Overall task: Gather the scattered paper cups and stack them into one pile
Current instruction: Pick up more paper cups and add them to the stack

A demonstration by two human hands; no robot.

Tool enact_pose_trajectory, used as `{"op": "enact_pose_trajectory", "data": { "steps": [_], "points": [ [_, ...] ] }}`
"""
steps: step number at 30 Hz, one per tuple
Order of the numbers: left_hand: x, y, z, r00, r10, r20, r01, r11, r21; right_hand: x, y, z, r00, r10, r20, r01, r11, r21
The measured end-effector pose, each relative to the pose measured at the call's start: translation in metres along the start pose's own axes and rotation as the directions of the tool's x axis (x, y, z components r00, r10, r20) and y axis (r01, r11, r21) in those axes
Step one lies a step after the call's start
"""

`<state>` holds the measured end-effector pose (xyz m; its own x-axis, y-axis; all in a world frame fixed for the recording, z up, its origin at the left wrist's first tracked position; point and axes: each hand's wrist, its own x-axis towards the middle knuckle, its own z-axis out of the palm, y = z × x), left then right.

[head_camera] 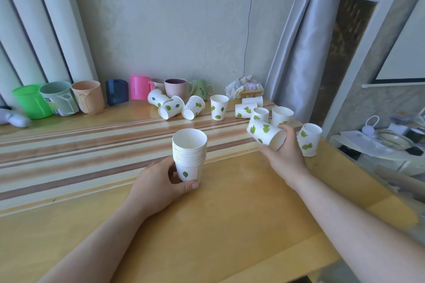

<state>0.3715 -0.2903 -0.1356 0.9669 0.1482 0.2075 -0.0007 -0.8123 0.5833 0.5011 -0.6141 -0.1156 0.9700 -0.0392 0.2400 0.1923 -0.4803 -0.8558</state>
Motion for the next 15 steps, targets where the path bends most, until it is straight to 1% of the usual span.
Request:
{"op": "enact_pose_trajectory", "data": {
  "steps": [2, 4, 6, 8, 11, 15],
  "points": [
    [0.0, 0.001, -0.001, 1.0, 0.005, -0.001, -0.005, 1.0, -0.003, -0.009, -0.036, 0.014, 0.997, -0.037, 0.062, 0.023, 0.978, 0.208],
    [-0.001, 0.0, -0.001, 1.0, 0.007, -0.002, -0.007, 1.0, -0.007, -0.016, -0.072, 0.028, 0.983, -0.142, 0.116, 0.1, 0.946, 0.309],
    [-0.002, 0.0, -0.002, 1.0, 0.01, -0.008, -0.01, 1.0, -0.01, -0.023, -0.104, 0.039, 0.954, -0.241, 0.178, 0.164, 0.918, 0.361],
    [-0.002, -0.001, -0.002, 1.0, 0.013, -0.012, -0.013, 1.0, -0.016, -0.03, -0.128, 0.046, 0.922, -0.292, 0.255, 0.19, 0.914, 0.358],
    [-0.002, -0.001, -0.002, 1.0, 0.013, -0.011, -0.013, 0.999, -0.029, -0.037, -0.143, 0.053, 0.881, -0.306, 0.361, 0.203, 0.933, 0.296],
    [-0.003, 0.0, -0.003, 1.0, 0.014, -0.005, -0.014, 0.998, -0.054, -0.042, -0.156, 0.063, 0.862, -0.329, 0.386, 0.303, 0.944, 0.128]
  ]
}}
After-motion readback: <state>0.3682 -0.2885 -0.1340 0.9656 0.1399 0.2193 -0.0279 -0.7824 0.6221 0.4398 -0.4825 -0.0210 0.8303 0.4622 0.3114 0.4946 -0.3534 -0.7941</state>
